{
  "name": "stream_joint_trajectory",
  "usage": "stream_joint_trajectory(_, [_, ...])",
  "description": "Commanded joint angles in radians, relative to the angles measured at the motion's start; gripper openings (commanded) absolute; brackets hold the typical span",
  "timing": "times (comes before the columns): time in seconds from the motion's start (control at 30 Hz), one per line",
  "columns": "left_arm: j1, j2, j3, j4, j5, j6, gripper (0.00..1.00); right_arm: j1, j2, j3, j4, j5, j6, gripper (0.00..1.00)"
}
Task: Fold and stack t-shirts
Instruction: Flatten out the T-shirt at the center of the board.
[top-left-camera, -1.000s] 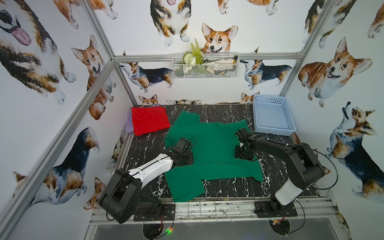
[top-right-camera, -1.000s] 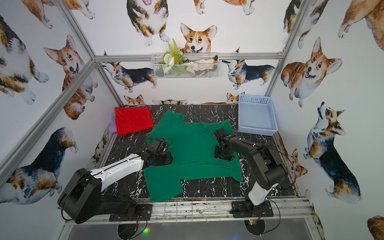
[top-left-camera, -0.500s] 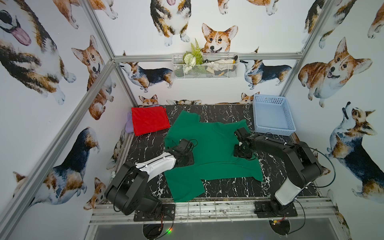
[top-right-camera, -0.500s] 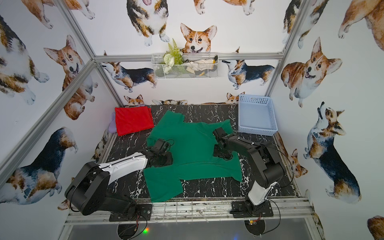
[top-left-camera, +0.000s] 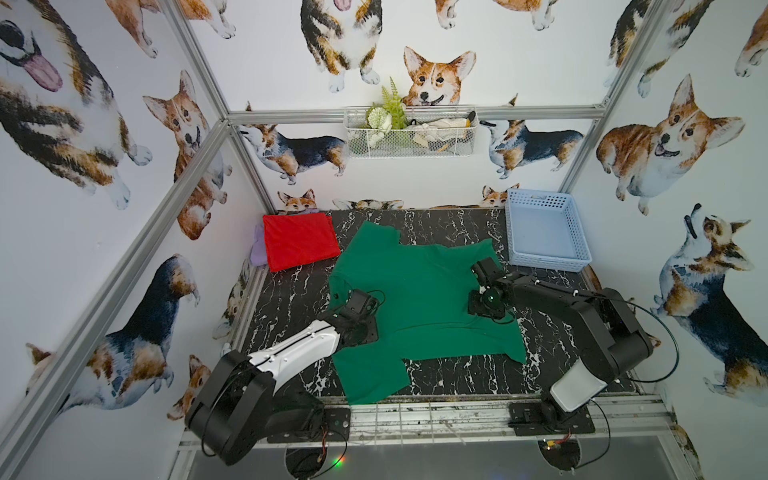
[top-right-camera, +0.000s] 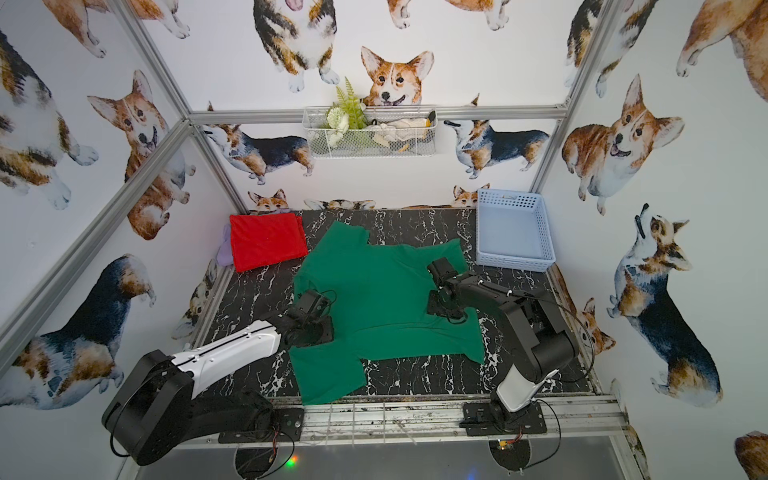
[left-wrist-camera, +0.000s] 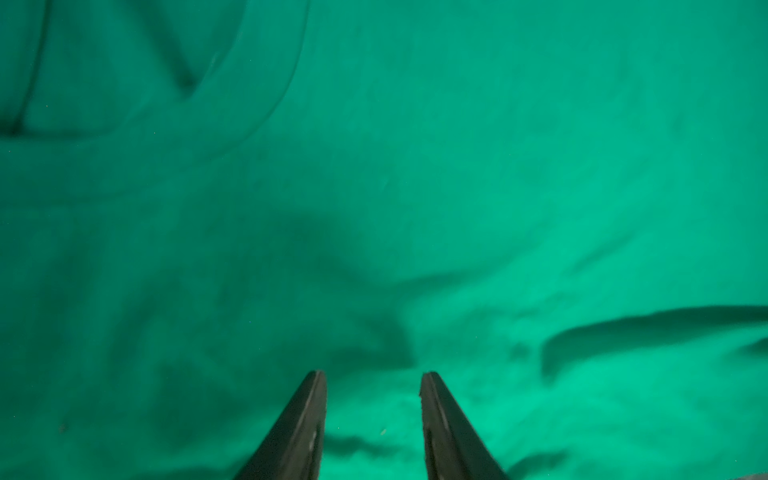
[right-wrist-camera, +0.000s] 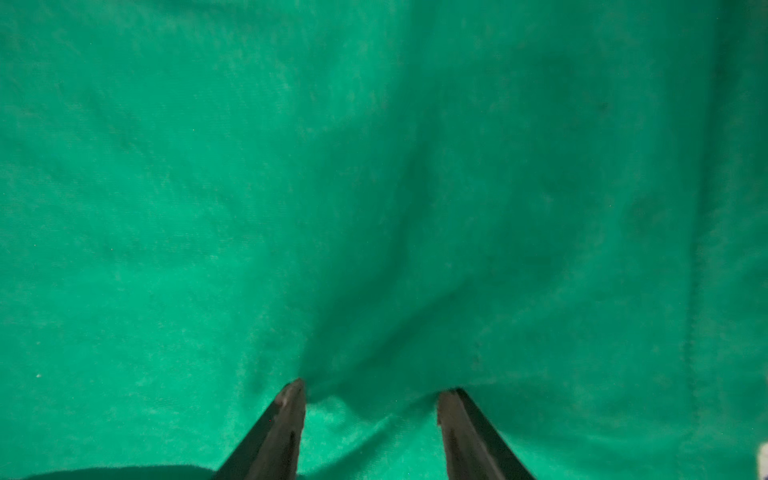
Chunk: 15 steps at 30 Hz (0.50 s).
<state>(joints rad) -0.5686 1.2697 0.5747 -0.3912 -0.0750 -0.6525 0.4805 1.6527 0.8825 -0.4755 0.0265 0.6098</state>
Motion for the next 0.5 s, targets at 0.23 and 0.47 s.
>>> stream_joint_trajectory(0.23, [-0.006, -0.151, -0.046, -0.041, 0.029, -0.043, 0.43, -0.003, -0.112, -0.027, -0.127, 0.041, 0.016, 0.58])
stream_joint_trajectory(0.47, [-0.023, -0.174, -0.016, -0.110, 0.024, -0.049, 0.44, 0.005, -0.303, -0.039, -0.241, 0.052, 0.031, 0.59])
